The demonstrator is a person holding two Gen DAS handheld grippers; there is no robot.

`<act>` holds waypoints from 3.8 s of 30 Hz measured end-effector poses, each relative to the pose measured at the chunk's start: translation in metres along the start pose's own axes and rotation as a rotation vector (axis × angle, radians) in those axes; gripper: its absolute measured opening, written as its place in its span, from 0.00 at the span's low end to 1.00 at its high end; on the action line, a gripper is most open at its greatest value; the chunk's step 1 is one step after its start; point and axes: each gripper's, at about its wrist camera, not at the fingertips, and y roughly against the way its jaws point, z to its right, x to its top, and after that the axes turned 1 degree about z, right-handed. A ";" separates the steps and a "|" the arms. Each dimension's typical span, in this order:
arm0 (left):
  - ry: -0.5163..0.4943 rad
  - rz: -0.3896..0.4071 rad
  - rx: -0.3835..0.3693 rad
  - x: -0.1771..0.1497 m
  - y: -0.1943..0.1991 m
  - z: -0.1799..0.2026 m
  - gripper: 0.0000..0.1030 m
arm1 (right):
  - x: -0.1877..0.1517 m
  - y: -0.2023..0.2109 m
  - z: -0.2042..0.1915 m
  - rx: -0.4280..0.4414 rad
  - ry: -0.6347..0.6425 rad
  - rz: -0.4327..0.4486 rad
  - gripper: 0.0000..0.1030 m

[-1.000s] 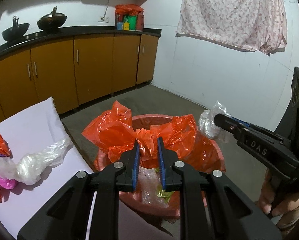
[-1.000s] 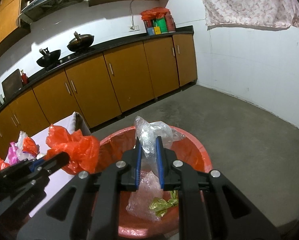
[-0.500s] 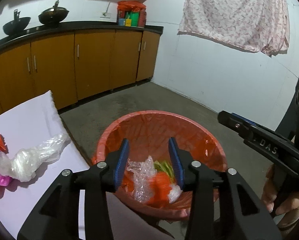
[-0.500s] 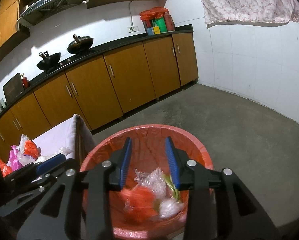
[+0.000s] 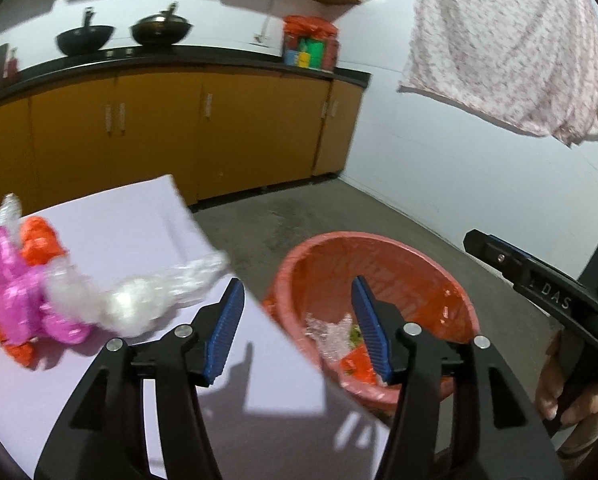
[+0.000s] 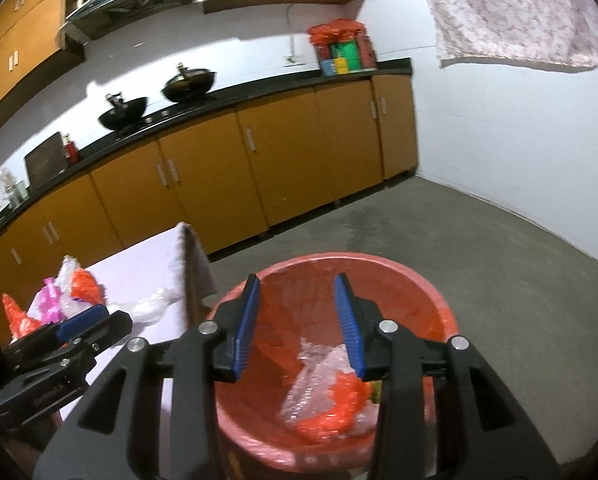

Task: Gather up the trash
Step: 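Open both tools to release the bags into the basket, then return to the table and grasp a clear plastic bag with the right tool, then grasp a red plastic bag with the left tool while right holds clear bag, then carry the red and clear bags over the orange basket with both tools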

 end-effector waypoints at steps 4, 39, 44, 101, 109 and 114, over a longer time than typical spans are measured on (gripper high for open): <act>0.011 0.030 0.072 -0.005 0.024 -0.024 0.59 | -0.002 0.000 -0.029 0.058 0.034 -0.010 0.38; 0.241 0.051 0.608 -0.054 0.121 -0.256 0.95 | -0.053 -0.079 -0.253 0.352 0.242 -0.190 0.38; 0.210 0.017 0.630 -0.051 0.108 -0.259 0.95 | -0.055 -0.086 -0.259 0.354 0.262 -0.203 0.21; 0.174 0.142 0.342 0.022 0.138 -0.168 0.12 | -0.021 0.018 -0.164 0.270 0.240 -0.029 0.05; 0.117 0.113 0.234 0.024 0.105 -0.116 0.12 | -0.009 0.035 -0.106 0.158 0.188 0.007 0.05; 0.091 0.087 0.169 0.022 0.084 -0.085 0.12 | -0.005 0.037 -0.073 0.096 0.158 0.014 0.05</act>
